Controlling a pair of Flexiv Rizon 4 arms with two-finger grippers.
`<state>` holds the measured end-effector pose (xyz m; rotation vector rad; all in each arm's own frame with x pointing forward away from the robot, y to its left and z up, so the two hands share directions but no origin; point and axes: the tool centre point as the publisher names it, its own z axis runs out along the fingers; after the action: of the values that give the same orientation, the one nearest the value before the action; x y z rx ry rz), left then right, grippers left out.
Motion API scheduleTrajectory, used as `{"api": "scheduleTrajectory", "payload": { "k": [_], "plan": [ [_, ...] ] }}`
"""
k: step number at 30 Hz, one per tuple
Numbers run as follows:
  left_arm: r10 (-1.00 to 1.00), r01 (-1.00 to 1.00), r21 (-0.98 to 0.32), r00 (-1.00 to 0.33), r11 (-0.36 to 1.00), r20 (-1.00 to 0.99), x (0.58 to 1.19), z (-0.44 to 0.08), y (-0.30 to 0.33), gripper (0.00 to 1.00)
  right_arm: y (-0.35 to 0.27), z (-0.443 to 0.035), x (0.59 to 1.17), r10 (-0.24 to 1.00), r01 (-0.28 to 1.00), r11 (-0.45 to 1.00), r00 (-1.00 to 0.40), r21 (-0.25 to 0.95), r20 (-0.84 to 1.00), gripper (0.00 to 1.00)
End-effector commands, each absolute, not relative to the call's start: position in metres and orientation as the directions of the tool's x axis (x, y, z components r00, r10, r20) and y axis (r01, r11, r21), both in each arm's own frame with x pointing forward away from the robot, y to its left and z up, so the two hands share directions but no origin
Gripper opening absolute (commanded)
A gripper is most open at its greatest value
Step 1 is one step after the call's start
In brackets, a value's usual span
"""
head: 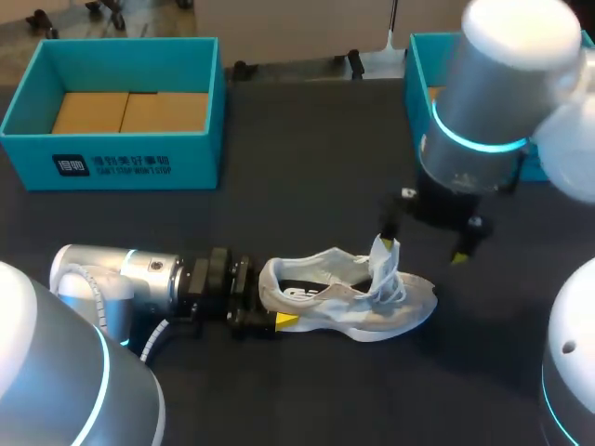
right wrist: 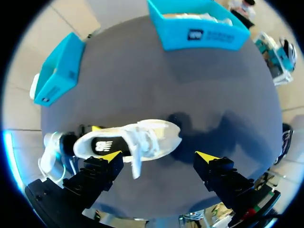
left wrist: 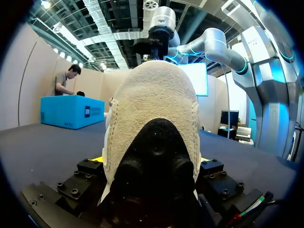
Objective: Take the shoe out of the shoebox, open the shoe tongue, remove and reinsert the insole, then place the shoe into the shoebox
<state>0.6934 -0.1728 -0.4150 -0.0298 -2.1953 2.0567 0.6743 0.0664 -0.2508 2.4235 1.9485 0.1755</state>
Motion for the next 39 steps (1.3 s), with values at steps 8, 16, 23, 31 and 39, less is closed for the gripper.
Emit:
{"api": "scheduleTrajectory", "payload": {
  "k": [8, 16, 23, 31, 39],
  "plan": [
    [0.101, -0.076, -0.995, -0.991, 0.067, 0.083, 0.692, -0.415, -0.174, 0.0, 0.149, -0.185, 0.676, 0.977, 0.979, 0.161, -0.141, 0.121, -0.158, 0.19],
    [0.101, -0.076, -0.995, -0.991, 0.067, 0.083, 0.692, -0.415, -0.174, 0.0, 0.185, -0.19, 0.679, 0.871, 0.876, 0.481, -0.472, 0.043, -0.134, 0.0],
    [0.101, -0.076, -0.995, -0.991, 0.067, 0.083, 0.692, -0.415, -0.174, 0.0, 0.196, -0.198, 0.669, 0.7, 0.7, 0.713, -0.708, 0.037, -0.097, 0.0],
    [0.101, -0.076, -0.995, -0.991, 0.067, 0.083, 0.692, -0.415, -0.174, 0.0, 0.211, -0.206, 0.673, 0.618, 0.62, 0.784, -0.778, 0.019, -0.116, 0.0],
    [0.101, -0.076, -0.995, -0.991, 0.067, 0.083, 0.692, -0.415, -0.174, 0.0, 0.227, -0.224, 0.672, 0.314, 0.312, 0.949, -0.941, 0.038, -0.13, 0.0]
  ]
}}
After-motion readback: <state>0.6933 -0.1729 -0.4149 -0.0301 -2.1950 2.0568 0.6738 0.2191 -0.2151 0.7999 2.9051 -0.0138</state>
